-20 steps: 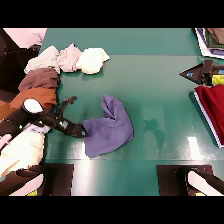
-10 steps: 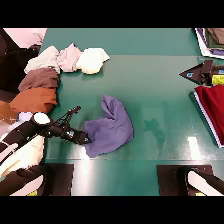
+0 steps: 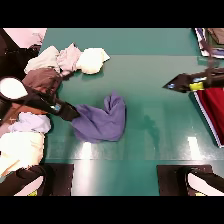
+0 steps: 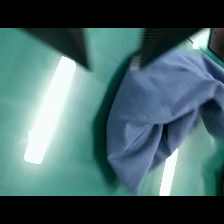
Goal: Fold the shirts.
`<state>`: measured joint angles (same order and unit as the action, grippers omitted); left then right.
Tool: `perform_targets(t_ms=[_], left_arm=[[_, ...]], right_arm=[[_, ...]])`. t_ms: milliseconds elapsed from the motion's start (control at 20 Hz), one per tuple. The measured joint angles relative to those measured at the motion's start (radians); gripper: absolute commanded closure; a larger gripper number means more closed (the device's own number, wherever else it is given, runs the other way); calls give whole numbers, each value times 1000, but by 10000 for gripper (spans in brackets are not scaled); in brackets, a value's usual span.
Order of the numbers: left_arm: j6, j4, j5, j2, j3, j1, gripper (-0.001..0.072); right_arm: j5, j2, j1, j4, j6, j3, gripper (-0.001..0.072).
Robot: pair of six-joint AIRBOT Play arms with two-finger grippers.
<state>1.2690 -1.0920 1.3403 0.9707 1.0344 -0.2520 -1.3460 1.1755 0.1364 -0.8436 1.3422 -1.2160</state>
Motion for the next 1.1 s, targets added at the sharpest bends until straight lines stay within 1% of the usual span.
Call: perform_targets(t_ms=[50,150,250,350,400,450,500,550,600,650,750,850,950,1100], left_arm=[[21,-53,11,-3,35,0,683],[57,-132,27,-5,75,0,683],[86,-177,37,-7,96,-2,683],[111,-204,42,-8,108,-2,683],[120,-212,44,-8,111,-2,683],[129,-219,45,-8,113,-2,683],[138,-223,46,-8,115,-2,683],[146,-228,48,-8,116,-2,683],[153,-229,48,-8,117,-2,683],[159,-231,48,-8,118,-2,683],[167,-235,53,-8,130,-2,684],[171,-244,61,-8,180,-2,684],[172,-258,65,-8,278,-2,683],[174,-271,78,-8,482,-2,683]], right_arm=[[20,40,50,-10,0,0,81],[71,132,142,-23,3,0,82],[134,232,216,-19,3,0,82],[207,339,274,16,0,-2,83],[236,385,294,35,-3,-7,101],[259,431,314,54,-8,-18,142],[272,470,330,67,-10,-33,214],[281,509,343,77,-13,-53,390],[284,539,354,86,-17,-76,673],[282,566,361,91,-20,-103,697],[264,594,362,95,-26,-157,697],[219,585,342,64,-26,-212,697],[178,524,304,5,-15,-272,697],[103,375,229,-88,13,-374,698]])
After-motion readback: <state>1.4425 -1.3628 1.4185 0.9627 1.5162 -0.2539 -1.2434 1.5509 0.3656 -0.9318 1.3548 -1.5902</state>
